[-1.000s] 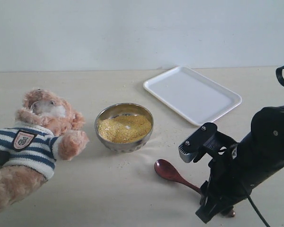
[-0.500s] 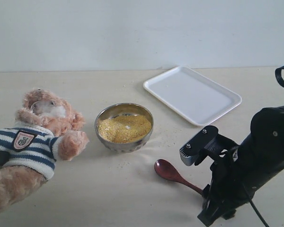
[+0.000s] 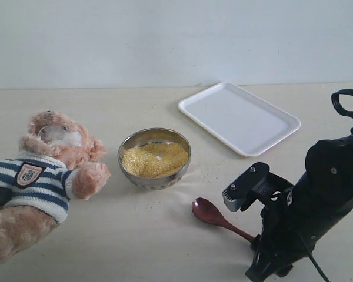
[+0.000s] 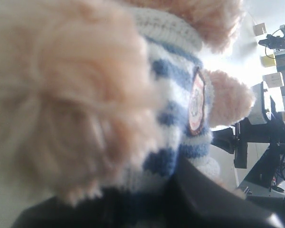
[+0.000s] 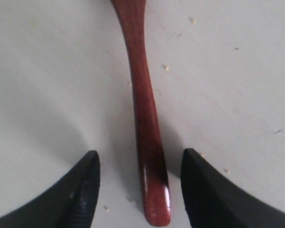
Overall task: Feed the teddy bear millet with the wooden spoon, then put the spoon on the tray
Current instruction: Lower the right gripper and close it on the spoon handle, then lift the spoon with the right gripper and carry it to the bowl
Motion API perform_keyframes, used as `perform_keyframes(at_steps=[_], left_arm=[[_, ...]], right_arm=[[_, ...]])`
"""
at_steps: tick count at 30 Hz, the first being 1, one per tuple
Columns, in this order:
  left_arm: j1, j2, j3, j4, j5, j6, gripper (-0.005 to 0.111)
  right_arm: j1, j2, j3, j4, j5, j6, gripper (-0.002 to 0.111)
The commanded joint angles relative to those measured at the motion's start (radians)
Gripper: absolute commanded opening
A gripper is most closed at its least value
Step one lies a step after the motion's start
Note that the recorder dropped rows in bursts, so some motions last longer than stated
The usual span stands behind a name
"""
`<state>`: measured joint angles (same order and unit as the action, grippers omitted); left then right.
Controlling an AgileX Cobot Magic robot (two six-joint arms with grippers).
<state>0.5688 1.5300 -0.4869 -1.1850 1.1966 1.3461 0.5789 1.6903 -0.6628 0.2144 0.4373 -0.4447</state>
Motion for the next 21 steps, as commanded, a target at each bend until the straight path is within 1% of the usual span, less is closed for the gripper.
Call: perform_keyframes(at_steps=[1,3,4,7,8,9,14,21], left_arm=[[0.005,-0.009,0.004,-0.011,0.025,0.008,0.007],[0.005,-0.009,0.004,-0.011,0.025,0.008,0.007],[0.005,-0.009,0.004,-0.011,0.025,0.008,0.007],[0.005,-0.009,0.004,-0.011,0.025,0.008,0.007],[0.005,-0.009,0.004,-0.011,0.025,0.008,0.007],[0.005,-0.009,0.004,-0.011,0.025,0.008,0.007],[0.005,-0.009,0.004,-0.011,0.025,0.008,0.007],[0.005,-0.009,0.004,-0.011,0.025,0.008,0.007]], right_arm=[[0.001,0.008,0.001,-0.019,-0.004,-0.002,0.045],[0.001,0.008,0.001,-0.02,0.0,0.0,0.032],[0.001,0.008,0.001,-0.02,0.003,0.002,0.023],[0.001,0.006,0.001,-0.018,0.0,0.015,0.006],[0.001,0.004,0.001,-0.018,0.0,0.017,0.004],[0.001,-0.004,0.001,-0.018,0.0,0.017,0.004],[0.001,-0.091,-0.001,-0.022,0.018,0.017,0.011],[0.001,-0.205,-0.104,-0.125,0.234,0.017,0.011]])
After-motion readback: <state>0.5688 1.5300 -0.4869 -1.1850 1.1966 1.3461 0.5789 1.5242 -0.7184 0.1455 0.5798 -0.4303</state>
